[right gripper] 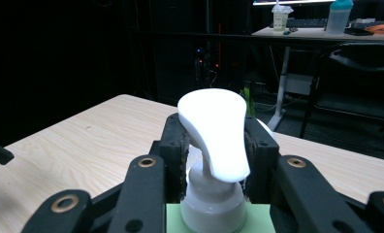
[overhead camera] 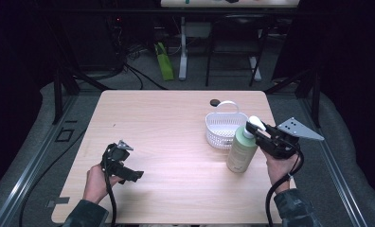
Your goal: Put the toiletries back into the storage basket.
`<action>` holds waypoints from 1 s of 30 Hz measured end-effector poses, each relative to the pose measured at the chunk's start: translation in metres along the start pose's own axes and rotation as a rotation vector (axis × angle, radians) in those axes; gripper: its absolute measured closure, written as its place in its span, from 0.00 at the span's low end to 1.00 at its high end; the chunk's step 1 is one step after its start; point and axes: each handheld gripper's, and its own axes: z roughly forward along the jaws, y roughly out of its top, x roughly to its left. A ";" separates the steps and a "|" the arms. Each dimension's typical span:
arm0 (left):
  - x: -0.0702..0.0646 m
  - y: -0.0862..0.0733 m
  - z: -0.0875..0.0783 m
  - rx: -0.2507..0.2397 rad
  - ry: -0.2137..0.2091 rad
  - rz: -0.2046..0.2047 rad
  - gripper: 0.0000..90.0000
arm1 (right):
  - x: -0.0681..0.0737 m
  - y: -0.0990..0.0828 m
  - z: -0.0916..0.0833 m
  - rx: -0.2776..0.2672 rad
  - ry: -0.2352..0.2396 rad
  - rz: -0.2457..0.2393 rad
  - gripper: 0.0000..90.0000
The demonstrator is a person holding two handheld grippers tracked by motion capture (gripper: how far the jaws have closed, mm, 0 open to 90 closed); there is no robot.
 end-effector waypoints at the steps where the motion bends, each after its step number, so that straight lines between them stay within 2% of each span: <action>1: 0.000 0.000 0.000 0.001 0.001 0.002 0.00 | 0.000 0.000 0.000 0.001 0.002 0.003 0.75; 30: 0.001 -0.001 0.001 -0.003 0.002 -0.002 0.00 | 0.005 0.010 0.001 0.035 0.036 -0.027 0.75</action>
